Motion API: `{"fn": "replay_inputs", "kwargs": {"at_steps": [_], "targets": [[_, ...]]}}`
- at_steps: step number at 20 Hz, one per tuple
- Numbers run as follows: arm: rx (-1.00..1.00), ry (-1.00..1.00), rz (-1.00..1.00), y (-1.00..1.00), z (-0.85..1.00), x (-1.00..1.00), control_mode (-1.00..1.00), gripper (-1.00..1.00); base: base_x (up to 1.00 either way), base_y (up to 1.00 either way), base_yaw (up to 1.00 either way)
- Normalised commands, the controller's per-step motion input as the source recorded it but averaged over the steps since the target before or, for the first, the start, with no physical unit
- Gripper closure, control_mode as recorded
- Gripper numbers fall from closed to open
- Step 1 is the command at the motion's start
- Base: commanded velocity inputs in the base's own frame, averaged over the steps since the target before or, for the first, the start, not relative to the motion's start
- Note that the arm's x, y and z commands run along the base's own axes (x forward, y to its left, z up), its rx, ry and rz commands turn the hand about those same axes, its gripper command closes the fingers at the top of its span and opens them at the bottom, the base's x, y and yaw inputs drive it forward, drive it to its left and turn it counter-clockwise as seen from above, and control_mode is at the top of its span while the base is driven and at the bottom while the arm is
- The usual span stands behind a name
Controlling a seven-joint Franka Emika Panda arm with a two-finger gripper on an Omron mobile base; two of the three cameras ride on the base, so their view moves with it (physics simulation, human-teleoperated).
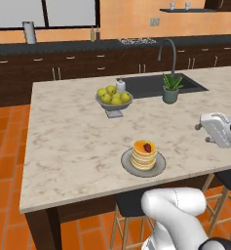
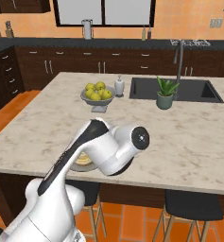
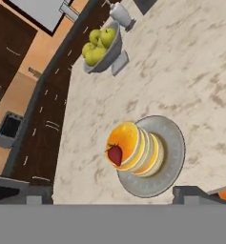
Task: Take the strawberry from the fridge and place it on top of the pancake, located on the dining counter.
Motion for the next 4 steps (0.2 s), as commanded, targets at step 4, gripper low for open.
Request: {"fn": "replay_inputs", "kwargs": {"at_steps": [4], "targets": [[0.00, 0.10, 0.00, -0.02, -0.36, 0.00, -1.00, -1.00, 0.00, 0.00, 0.00]]}}
